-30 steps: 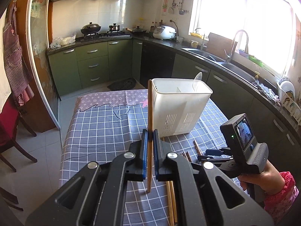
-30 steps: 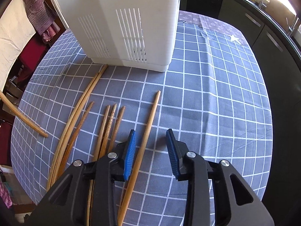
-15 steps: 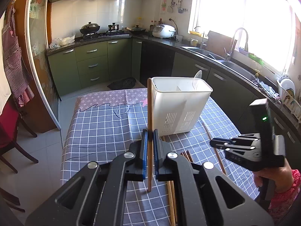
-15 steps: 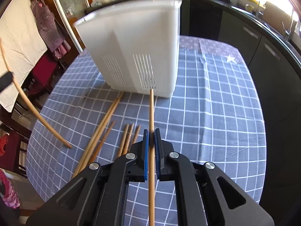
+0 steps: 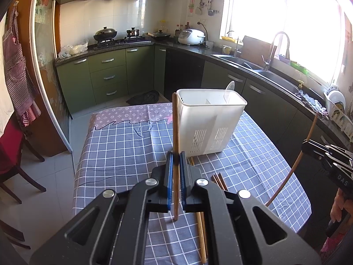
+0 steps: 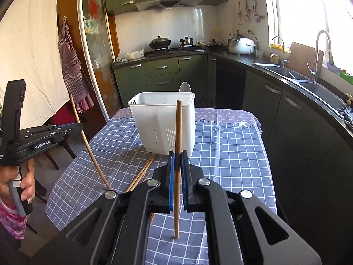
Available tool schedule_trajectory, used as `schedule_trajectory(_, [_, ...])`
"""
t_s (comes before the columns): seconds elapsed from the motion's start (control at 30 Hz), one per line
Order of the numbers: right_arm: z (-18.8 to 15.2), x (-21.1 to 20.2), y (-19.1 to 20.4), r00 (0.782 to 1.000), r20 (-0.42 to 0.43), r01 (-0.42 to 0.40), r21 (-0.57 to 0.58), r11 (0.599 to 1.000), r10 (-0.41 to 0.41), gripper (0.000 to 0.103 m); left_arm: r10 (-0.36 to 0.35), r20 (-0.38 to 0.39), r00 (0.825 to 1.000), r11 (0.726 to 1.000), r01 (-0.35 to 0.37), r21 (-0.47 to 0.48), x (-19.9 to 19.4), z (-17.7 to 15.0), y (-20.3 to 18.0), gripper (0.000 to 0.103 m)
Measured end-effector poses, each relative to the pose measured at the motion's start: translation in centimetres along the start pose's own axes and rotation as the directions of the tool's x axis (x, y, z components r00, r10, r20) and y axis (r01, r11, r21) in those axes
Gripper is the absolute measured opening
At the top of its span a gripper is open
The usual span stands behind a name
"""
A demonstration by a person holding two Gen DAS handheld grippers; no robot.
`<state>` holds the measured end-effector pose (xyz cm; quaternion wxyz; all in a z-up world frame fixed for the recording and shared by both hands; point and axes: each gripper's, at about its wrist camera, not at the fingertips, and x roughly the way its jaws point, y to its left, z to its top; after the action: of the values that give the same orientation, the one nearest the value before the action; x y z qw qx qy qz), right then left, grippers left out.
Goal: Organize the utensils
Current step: 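Grasp a wooden chopstick with the right gripper while the left holds its chopstick, then insert both chopsticks into the white holder and open both grippers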
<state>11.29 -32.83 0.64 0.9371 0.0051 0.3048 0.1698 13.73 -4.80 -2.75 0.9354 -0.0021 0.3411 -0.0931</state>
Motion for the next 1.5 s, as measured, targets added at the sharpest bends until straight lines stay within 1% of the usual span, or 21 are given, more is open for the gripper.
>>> schedule_trajectory(0.13, [-0.8, -1.2, 0.0, 1.000, 0.012, -0.003, -0.001, 1.000, 0.003, 0.007, -0.005, -0.001, 1.000, 1.000, 0.005, -0.004, -0.4, -0.1, 0.1, 0.006])
schedule_trajectory(0.4, [0.0, -1.1, 0.0, 0.999, 0.022, -0.027, 0.001, 1.000, 0.027, 0.007, -0.010, -0.013, 1.000, 1.000, 0.010, -0.010, -0.3, 0.1, 0.2, 0.006])
schedule_trajectory(0.53, [0.6, -1.0, -0.2, 0.999, 0.028, -0.042, 0.006, 0.999, 0.042, 0.007, -0.015, -0.010, 1.000, 1.000, 0.014, -0.005, -0.3, 0.6, 0.0, 0.006])
schedule_trajectory(0.8, [3.1, -1.4, -0.1, 0.996, 0.061, -0.068, 0.003, 0.998, 0.068, 0.007, -0.022, 0.015, 1.000, 1.000, 0.022, 0.012, -0.9, 2.0, -0.5, 0.006])
schedule_trajectory(1.0, [6.3, -1.9, 0.0, 0.992, 0.089, -0.084, -0.009, 0.996, 0.084, 0.007, -0.050, 0.022, 0.998, 0.999, 0.050, 0.021, -1.6, 4.4, -0.8, 0.006])
schedule_trajectory(1.1, [8.6, -2.2, -0.1, 0.990, 0.107, -0.097, -0.008, 0.995, 0.097, 0.007, -0.073, 0.025, 0.997, 0.997, 0.072, 0.031, -2.2, 6.1, -1.1, 0.006])
schedule_trajectory(1.2, [11.2, -2.6, -0.4, 0.984, 0.139, -0.114, 0.002, 0.993, 0.113, 0.007, -0.089, 0.046, 0.995, 0.995, 0.087, 0.048, -3.3, 8.2, -1.6, 0.006])
schedule_trajectory(1.3, [14.0, -3.1, -0.7, 0.976, 0.188, -0.117, 0.016, 0.993, 0.112, 0.007, -0.099, 0.093, 0.991, 0.994, 0.094, 0.062, -4.6, 10.7, -2.1, 0.006])
schedule_trajectory(1.4, [16.8, -3.1, -1.2, 0.967, 0.229, -0.123, 0.028, 0.992, 0.114, 0.007, -0.087, 0.161, 0.983, 0.994, 0.075, 0.078, -5.7, 13.3, -3.0, 0.006])
schedule_trajectory(1.5, [19.1, -2.6, -1.7, 0.959, 0.268, -0.109, 0.041, 0.993, 0.095, 0.007, -0.085, 0.209, 0.974, 0.995, 0.071, 0.075, -5.8, 15.6, -3.5, 0.006])
